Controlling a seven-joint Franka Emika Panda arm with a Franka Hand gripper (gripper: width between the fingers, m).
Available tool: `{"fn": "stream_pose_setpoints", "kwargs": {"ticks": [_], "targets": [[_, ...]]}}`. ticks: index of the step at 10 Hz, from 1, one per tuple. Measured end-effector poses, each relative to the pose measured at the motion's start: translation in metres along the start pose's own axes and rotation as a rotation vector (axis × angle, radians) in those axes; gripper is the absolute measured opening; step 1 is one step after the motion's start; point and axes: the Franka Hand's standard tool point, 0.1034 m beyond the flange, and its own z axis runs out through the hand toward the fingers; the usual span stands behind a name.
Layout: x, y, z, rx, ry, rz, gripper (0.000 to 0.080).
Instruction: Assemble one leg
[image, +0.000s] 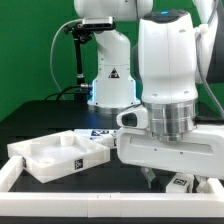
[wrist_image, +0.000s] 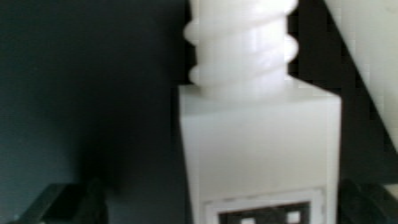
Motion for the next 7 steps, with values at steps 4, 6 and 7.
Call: {"fn": "stream_pose_setpoints", "kwargs": {"ticks": [4, 6, 7], "targets": [[-0.005, 0.004, -0.002, 0.000, 0.011, -0.016, 0.0261], [-0.016, 0.021, -0.014, -0.006, -0.005, -0.059, 0.0261], [-0.026, 0.039, -0.025, -0.009, -0.016, -0.071, 0.0261]]}}
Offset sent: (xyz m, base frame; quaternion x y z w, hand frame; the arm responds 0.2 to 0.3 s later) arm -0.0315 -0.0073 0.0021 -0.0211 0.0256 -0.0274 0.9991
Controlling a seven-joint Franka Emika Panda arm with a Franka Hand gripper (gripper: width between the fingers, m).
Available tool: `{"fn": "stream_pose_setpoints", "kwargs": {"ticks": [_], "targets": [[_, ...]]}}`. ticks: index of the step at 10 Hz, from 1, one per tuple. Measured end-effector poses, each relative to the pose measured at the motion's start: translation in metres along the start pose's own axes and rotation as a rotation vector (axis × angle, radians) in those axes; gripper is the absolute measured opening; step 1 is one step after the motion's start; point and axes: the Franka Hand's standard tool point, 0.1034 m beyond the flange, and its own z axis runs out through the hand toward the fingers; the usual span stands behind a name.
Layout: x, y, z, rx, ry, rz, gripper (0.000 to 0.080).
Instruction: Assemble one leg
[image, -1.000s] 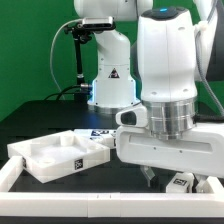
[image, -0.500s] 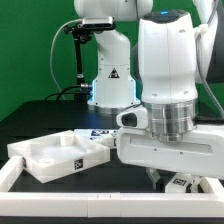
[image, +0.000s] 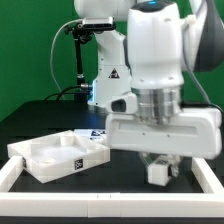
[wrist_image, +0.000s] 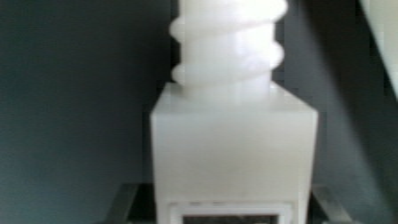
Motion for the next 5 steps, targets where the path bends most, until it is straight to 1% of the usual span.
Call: {"fn": "stream_pose_setpoints", "kwargs": {"ticks": [1, 2, 3, 4, 5], "targets": [[-0.017, 0.012, -0.013, -0.002, -0.008, 0.005, 0.0261], [-0.029, 0.013, -0.024, 0.001, -0.007, 0.048, 0.0261], [-0.034, 0.011, -0.024, -0.001, -0.008, 0.048, 0.0261], [-0.032, 0.012, -0.021, -0.003, -0.010, 0.040, 0.0261], [-0.032, 0.012, -0.021, -0.003, -0.010, 0.040, 0.0261]]}}
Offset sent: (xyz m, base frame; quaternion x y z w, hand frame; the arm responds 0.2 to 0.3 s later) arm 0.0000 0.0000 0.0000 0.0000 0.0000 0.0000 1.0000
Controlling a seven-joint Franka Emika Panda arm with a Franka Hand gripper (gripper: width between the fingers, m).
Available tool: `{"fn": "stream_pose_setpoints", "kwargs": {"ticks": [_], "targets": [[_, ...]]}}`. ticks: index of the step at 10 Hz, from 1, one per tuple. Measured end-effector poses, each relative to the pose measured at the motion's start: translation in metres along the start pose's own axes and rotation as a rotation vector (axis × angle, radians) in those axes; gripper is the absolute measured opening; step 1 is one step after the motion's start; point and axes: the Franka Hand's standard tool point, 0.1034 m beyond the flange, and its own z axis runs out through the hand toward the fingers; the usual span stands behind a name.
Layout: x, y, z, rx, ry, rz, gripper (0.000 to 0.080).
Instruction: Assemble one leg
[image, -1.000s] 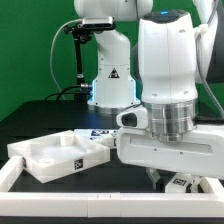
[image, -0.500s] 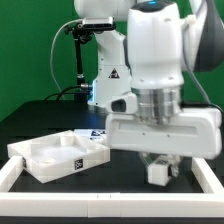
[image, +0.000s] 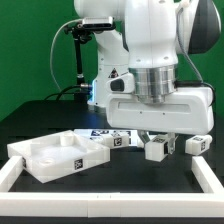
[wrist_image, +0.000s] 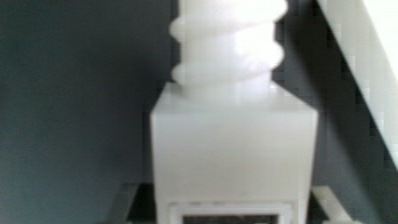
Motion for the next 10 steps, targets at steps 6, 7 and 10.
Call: {"fn": "stream_pose_setpoints", "kwargs": {"ticks": [6, 7, 10], "targets": [[-0.052, 0.062, -0.026, -0.003, -0.034, 0.006, 0.0262], [-0.065, 0.071, -0.030, -0.004, -0.044, 0.031, 0.0262], [-0.083, 0.069, -0.029, -0.017, -0.055, 0.043, 0.0262]]}}
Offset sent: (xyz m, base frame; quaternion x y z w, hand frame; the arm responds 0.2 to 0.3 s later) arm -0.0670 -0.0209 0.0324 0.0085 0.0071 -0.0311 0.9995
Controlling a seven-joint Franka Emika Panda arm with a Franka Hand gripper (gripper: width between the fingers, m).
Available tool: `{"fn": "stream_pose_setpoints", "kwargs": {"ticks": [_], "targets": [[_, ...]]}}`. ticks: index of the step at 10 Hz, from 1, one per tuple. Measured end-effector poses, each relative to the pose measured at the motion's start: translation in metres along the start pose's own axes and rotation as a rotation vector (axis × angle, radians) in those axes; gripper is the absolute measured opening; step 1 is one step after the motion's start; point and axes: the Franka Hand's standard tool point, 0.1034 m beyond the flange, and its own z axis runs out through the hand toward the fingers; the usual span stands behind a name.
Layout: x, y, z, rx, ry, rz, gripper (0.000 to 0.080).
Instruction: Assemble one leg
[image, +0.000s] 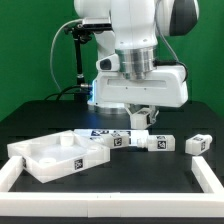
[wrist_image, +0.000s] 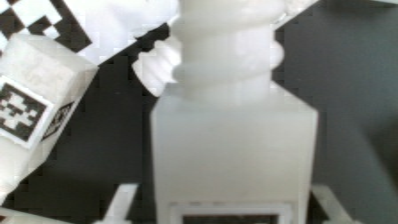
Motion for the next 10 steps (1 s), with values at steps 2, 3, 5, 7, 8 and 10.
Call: {"fn": "stream_pose_setpoints", "kwargs": {"ticks": [2, 3, 5, 7, 8, 10], "targets": [[-0.001, 0.000, 0.000, -0.001, -0.001, -0.001, 0.0262], [-0.004, 0.001, 0.001, -0.003, -0.003, 0.003, 0.0262], [-0.044, 0.023, 0.010, -0.026, -0.020, 0.034, 0.0262], [-0.074, 0.044, 0.029, -0.053, -0.021, 0.047, 0.0262], [-0.079, 0.043, 0.036, -0.059, -0.019, 0.047, 0.0262], [-0.085, 0.042, 0.051, -0.068, -0.013, 0.065, 0.0262]]}}
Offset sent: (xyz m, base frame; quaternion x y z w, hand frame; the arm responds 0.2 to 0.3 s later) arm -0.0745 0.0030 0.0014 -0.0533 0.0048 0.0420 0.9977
